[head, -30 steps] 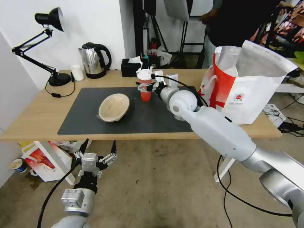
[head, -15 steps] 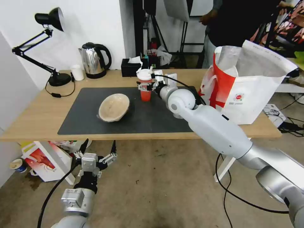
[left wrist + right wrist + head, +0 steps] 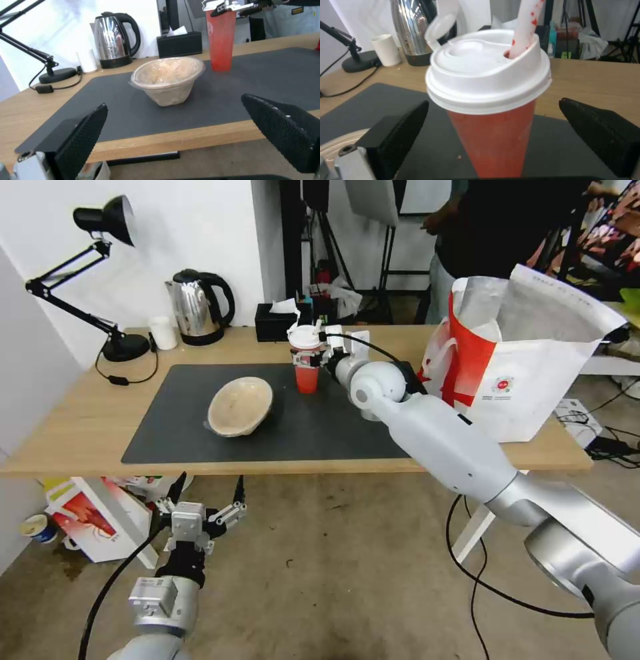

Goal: Pick up the trash from the table and place it into the takeout bag.

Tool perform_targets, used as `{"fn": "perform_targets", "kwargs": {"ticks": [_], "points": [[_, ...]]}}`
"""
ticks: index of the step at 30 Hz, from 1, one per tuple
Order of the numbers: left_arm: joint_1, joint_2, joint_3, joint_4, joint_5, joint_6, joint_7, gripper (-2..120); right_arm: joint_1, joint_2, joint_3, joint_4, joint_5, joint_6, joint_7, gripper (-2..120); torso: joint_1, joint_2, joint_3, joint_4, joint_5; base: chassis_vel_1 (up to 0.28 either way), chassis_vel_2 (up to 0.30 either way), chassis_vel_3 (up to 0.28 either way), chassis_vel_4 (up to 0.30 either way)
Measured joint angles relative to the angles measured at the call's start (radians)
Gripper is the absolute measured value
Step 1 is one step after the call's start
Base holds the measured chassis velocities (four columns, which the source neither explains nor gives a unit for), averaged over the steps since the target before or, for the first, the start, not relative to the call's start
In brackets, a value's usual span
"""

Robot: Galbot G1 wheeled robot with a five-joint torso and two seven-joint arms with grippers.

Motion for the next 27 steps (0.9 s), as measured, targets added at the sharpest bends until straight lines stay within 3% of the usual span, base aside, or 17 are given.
{"fn": "perform_targets", "kwargs": {"ticks": [27], "points": [[0.0,0.0,0.0,0.0,0.0,0.0,0.0,100,0.018,0.064,0.005,-0.126,-0.015,-0.004,-0.051,100,0.0,0.0,0.0,0.0,0.0,0.0,0.0,0.0,0.0]]}}
